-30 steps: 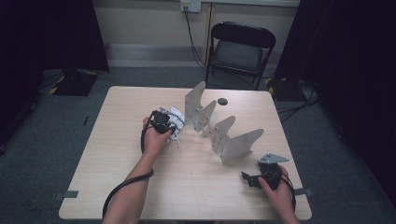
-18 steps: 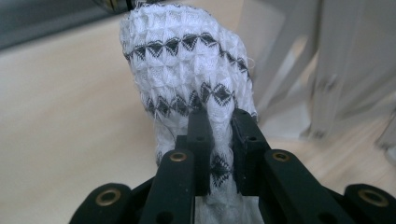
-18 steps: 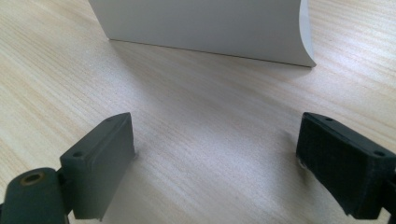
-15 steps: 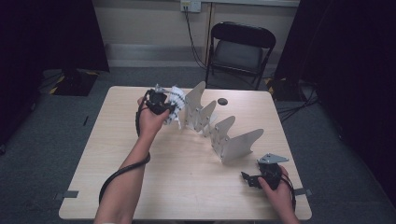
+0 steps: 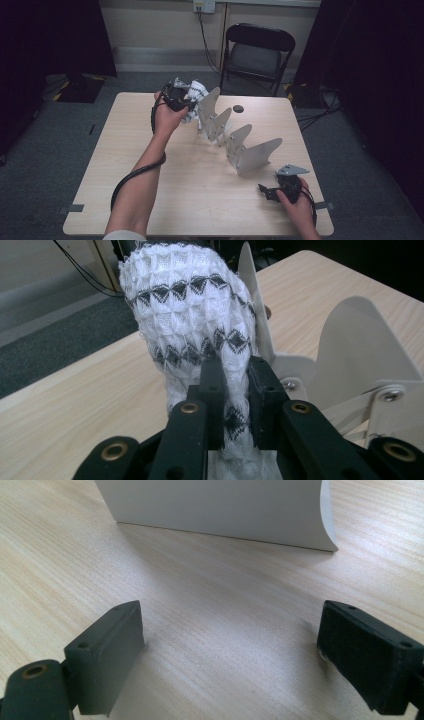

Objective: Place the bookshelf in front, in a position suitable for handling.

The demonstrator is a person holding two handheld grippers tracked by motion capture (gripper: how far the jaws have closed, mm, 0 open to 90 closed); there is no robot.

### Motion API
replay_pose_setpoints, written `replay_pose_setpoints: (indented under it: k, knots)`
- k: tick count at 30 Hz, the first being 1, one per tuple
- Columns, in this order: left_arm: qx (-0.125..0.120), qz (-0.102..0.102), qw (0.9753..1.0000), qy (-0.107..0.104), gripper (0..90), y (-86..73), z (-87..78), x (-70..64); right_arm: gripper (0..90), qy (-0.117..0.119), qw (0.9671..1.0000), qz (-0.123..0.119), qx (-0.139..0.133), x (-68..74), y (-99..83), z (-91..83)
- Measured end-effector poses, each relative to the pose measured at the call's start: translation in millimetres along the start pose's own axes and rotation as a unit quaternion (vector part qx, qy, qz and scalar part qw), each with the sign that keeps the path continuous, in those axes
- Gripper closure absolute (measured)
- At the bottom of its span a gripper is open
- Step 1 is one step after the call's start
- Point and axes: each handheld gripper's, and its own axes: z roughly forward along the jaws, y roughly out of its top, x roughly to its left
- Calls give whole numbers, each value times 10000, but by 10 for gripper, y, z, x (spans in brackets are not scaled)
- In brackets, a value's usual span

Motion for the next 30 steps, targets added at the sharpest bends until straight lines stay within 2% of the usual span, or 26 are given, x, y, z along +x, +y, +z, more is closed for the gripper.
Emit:
replay_pose_setpoints:
  k: [2, 5, 12, 14, 21, 23, 25, 26, 27, 28, 30]
  knots:
    - [64, 44, 10000, -7, 797, -17, 4, 7, 106, -1, 10000, 1, 1, 0, 0, 0]
    - [66, -39, 10000, -38, 797, -92, 45, -26, 106, -4, 10000, 7, -4, 1, 0, 0]
    - [268, -23, 9996, -65, 796, -240, 112, -21, 106, -3, 10000, 8, 4, 2, 0, -1]
    - [307, -117, 9994, -83, 796, -332, 172, -27, 106, -3, 10000, 8, 4, 2, 0, -1]
    - [481, -153, 9987, -119, 794, -521, 302, -39, 106, -3, 10000, 8, 5, 1, 0, -1]
    - [625, -144, 9978, -145, 794, -628, 369, -44, 106, -1, 10000, 7, 6, 1, 0, -1]
    - [676, -147, 9975, -146, 792, -665, 395, -50, 106, -2, 10000, 7, 6, 1, 0, -1]
    - [784, -170, 9967, -124, 782, -758, 455, -51, 106, -2, 10000, 7, 5, 1, 0, -1]
    - [803, -255, 9964, -99, 774, -812, 488, -54, 106, -3, 10000, 7, 5, 2, 0, -1]
    - [838, -259, 9961, -79, 753, -852, 509, -49, 106, -7, 10000, 11, 7, 2, -1, -2]
    - [871, -350, 9956, 79, 667, -957, 538, -28, 107, -11, 10000, 15, 7, 3, -1, -3]
